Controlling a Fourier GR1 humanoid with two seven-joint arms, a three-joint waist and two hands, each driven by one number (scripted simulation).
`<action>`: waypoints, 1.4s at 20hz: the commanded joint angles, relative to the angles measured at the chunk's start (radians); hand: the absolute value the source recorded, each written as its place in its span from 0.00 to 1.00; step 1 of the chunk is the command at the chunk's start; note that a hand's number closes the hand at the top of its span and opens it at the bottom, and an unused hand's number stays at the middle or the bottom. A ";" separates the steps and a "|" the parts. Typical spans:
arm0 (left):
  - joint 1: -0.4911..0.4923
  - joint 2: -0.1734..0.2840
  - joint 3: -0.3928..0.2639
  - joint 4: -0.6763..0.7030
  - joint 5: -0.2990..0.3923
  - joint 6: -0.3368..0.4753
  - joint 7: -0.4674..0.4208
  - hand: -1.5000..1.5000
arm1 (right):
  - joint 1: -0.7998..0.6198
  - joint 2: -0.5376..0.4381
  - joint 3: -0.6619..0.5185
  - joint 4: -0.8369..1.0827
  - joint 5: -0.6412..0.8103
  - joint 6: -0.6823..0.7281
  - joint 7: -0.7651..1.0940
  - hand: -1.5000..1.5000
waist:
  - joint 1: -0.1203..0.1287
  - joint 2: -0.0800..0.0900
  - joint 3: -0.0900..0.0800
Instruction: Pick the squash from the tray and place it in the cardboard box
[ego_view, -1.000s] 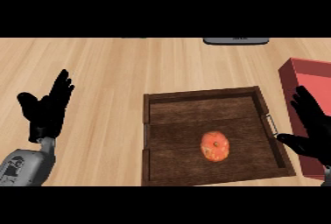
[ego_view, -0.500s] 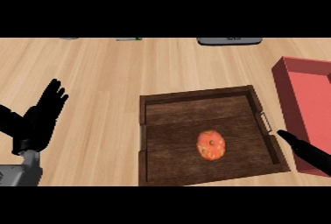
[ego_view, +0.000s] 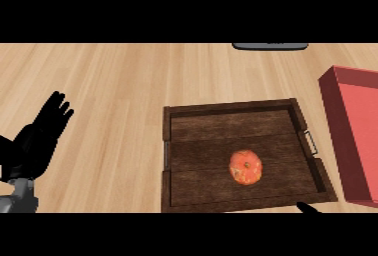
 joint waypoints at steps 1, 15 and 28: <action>0.020 0.002 0.003 -0.003 0.005 -0.017 -0.013 0.50 | 0.103 -0.040 0.061 -0.043 0.174 0.151 0.202 0.00 | 0.014 0.010 -0.004; 0.004 0.010 0.011 -0.008 0.019 -0.066 -0.006 0.50 | -0.262 0.220 0.358 -0.124 0.372 0.760 0.989 0.00 | 0.048 0.009 0.007; -0.008 -0.004 0.029 -0.031 0.001 -0.028 0.047 0.50 | -0.451 0.273 0.345 0.030 0.291 0.798 1.151 0.00 | 0.015 0.003 0.011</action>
